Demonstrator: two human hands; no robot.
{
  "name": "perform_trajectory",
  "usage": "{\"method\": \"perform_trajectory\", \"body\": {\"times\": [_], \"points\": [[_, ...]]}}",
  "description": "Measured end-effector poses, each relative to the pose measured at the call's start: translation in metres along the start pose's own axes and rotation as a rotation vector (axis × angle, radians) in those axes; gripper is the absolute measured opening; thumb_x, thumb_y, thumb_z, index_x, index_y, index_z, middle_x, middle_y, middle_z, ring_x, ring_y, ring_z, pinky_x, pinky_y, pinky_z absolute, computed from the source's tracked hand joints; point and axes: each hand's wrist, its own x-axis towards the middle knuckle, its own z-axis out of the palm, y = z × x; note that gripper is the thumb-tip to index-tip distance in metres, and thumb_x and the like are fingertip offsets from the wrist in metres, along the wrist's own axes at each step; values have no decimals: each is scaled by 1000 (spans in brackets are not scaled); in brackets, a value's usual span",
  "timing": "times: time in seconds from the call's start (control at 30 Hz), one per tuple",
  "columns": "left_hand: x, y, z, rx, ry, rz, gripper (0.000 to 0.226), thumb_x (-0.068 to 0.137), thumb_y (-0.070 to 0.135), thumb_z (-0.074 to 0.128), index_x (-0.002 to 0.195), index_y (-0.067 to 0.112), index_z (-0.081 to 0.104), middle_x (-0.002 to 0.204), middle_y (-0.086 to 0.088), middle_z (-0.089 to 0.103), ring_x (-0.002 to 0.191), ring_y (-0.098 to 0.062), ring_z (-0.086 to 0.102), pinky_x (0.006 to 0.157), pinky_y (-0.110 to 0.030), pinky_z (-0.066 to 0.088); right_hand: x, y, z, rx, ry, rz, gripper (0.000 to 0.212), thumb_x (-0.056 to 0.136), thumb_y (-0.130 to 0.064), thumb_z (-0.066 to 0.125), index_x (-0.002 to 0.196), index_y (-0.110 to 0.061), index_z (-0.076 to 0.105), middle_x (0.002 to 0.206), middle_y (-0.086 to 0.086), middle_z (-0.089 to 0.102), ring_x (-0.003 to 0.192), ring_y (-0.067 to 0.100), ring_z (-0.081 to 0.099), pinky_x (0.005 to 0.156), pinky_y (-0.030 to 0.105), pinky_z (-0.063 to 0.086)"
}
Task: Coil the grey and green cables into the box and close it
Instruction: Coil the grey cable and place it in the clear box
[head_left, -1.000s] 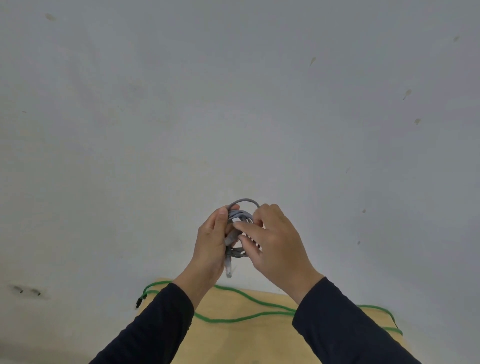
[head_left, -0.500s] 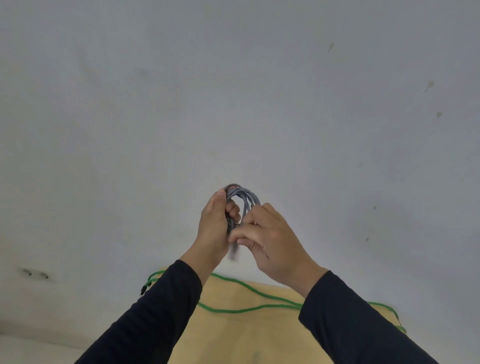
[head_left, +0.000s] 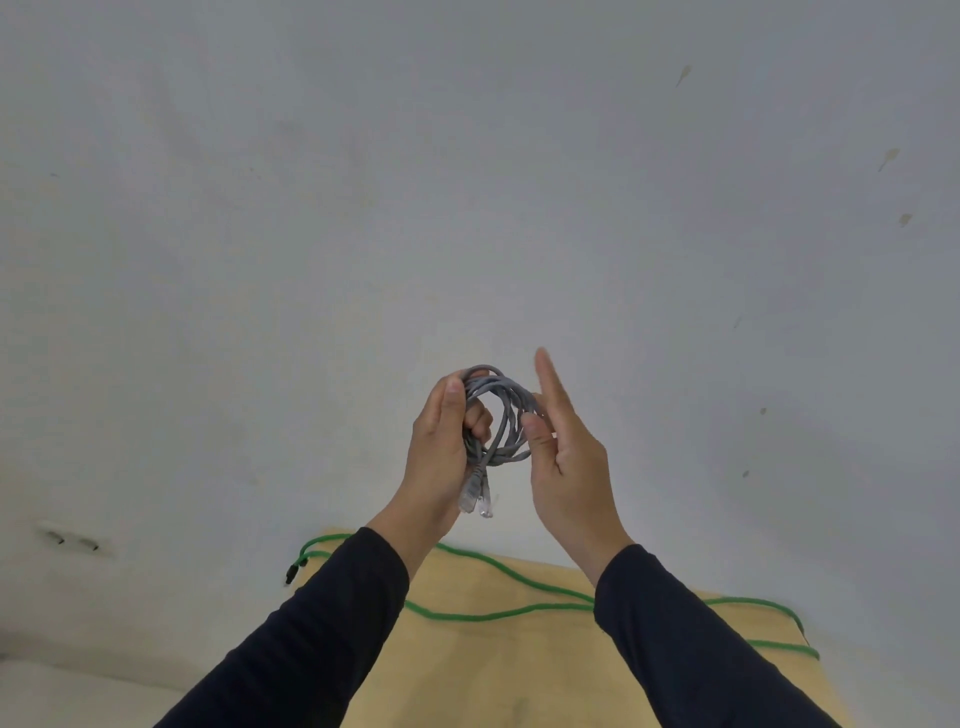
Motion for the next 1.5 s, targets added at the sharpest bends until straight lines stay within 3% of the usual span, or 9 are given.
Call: {"method": "perform_trajectory", "body": {"times": [0.1, 0.23, 0.4, 0.53, 0.67, 0.8, 1.13, 1.37, 1.5], "points": [[-2, -6, -5, -64, -17, -55, 37, 100, 31, 30, 94, 26, 66, 57, 11, 39, 57, -7, 39, 62, -27, 33, 2, 4, 1, -126, -14, 31, 44, 98, -20, 39, 136, -39, 31, 74, -11, 44, 88, 13, 45, 74, 2, 32], [-7, -11, -10, 23, -34, -74, 36, 101, 31, 29, 96, 26, 64, 57, 12, 43, 59, -9, 39, 62, -30, 33, -4, 10, 6, -69, 29, 161, 39, 96, -22, 45, 130, -41, 45, 90, 3, 61, 81, 9, 52, 71, 6, 36], [-28, -34, -23, 267, -31, -94, 33, 100, 32, 29, 95, 34, 61, 69, 2, 46, 61, -13, 42, 57, -34, 38, -38, 12, 17, 50, 86, 316, 36, 95, -16, 48, 127, -30, 53, 82, -21, 61, 67, -1, 53, 64, 1, 39], [-65, -66, -41, 373, -66, -141, 31, 100, 31, 29, 97, 32, 60, 71, 2, 47, 59, -3, 46, 57, -23, 40, -87, 23, 29, 61, 98, 443, 35, 95, -17, 48, 127, -30, 54, 62, -14, 52, 49, 3, 38, 51, 9, 34], [-115, -93, -56, 413, -101, -214, 33, 100, 29, 27, 103, 9, 53, 74, 1, 46, 54, 5, 44, 53, -9, 37, -141, 31, 37, 72, 78, 537, 35, 94, -16, 49, 126, -32, 53, 88, -25, 59, 74, -15, 55, 68, 1, 39], [-163, -114, -74, 481, -115, -297, 31, 101, 25, 28, 102, 7, 54, 74, 1, 49, 56, 3, 45, 55, -11, 36, -194, 38, 41, 115, 5, 638, 35, 94, -13, 50, 127, -24, 54, 116, -19, 57, 95, -29, 47, 79, -5, 33], [-245, -139, -100, 573, -124, -581, 26, 98, 31, 36, 109, 24, 59, 77, 1, 61, 77, -13, 60, 70, -24, 46, -282, 53, 46, 162, -143, 839, 34, 94, -16, 50, 125, -28, 56, 119, -19, 57, 98, -23, 46, 82, -6, 33], [-254, -162, -107, 673, -6, -674, 24, 97, 31, 40, 115, 24, 54, 104, 1, 65, 89, -11, 65, 80, -32, 52, -296, 70, 57, 147, -192, 946, 32, 94, -18, 51, 124, -27, 58, 125, -11, 59, 108, -5, 48, 75, -8, 33], [-247, -171, -114, 765, 9, -738, 22, 96, 27, 39, 110, 26, 56, 110, 3, 61, 103, -17, 57, 93, -34, 46, -295, 80, 67, 167, -215, 1026, 31, 93, -18, 52, 123, -25, 58, 130, -6, 58, 108, -1, 49, 83, 6, 36]]}}
